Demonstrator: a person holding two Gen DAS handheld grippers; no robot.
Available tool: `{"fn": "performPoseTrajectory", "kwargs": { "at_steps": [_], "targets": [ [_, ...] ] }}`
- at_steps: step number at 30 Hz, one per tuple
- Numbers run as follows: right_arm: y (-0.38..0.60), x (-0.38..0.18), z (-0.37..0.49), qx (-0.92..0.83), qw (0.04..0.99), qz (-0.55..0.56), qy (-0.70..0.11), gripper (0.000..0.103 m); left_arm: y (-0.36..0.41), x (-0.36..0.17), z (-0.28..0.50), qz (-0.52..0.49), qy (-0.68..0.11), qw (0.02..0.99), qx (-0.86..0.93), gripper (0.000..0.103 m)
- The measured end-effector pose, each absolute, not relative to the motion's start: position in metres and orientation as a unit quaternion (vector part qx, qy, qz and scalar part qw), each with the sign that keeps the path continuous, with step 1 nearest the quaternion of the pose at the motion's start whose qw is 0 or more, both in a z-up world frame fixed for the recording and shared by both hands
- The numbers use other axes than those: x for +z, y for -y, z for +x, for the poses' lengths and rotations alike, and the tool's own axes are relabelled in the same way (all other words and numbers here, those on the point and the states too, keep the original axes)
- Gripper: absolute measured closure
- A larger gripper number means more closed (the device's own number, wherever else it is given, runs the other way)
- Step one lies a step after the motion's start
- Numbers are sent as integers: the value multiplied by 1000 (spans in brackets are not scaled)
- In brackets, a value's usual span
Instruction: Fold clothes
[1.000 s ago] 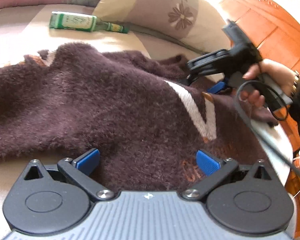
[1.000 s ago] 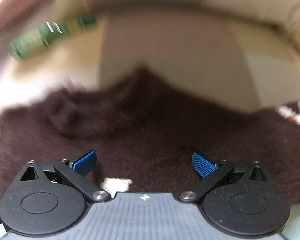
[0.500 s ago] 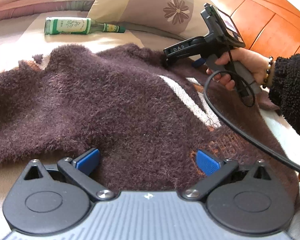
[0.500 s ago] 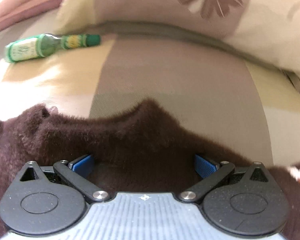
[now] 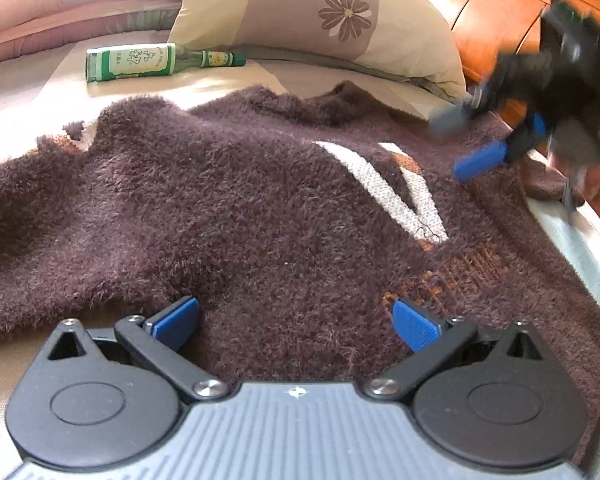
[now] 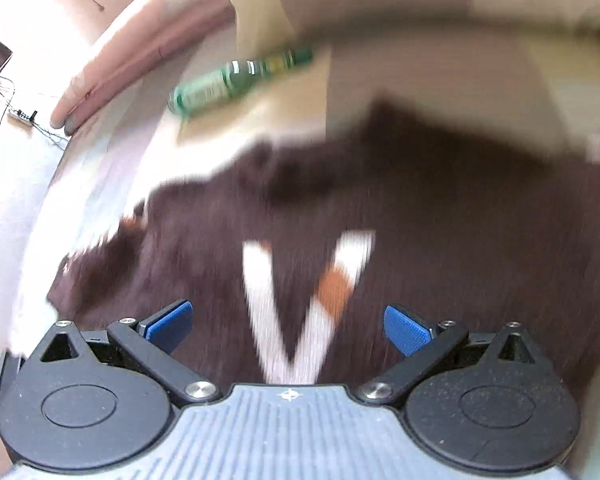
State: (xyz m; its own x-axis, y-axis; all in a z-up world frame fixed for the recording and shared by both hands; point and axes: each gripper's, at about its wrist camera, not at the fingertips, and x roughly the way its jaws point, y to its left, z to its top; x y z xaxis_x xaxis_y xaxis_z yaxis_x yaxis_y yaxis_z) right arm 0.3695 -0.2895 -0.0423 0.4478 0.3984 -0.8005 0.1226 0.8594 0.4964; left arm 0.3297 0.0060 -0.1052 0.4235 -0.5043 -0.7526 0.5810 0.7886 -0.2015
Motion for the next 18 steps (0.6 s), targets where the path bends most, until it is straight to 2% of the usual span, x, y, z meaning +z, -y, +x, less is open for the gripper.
{"fn": "performPoseTrajectory", "kwargs": {
  "at_steps": [4, 5, 8, 15, 18],
  "targets": [
    [290, -90, 374, 48, 819, 255, -512, 0, -6, -105, 331, 46, -430, 842, -322, 1],
    [292, -90, 375, 46, 831, 262, -488, 0, -7, -104, 331, 45, -430, 842, -323, 1],
    [295, -92, 381, 29, 825, 285, -488, 0, -8, -103, 331, 41, -431, 841, -323, 1],
    [270, -90, 320, 47, 841, 197, -502, 0, -11, -98, 330, 40, -435, 839, -324, 1],
    [262, -71, 325, 36, 835, 160, -525, 0, -12, -95, 328, 49, -434, 837, -329, 1]
  ]
}}
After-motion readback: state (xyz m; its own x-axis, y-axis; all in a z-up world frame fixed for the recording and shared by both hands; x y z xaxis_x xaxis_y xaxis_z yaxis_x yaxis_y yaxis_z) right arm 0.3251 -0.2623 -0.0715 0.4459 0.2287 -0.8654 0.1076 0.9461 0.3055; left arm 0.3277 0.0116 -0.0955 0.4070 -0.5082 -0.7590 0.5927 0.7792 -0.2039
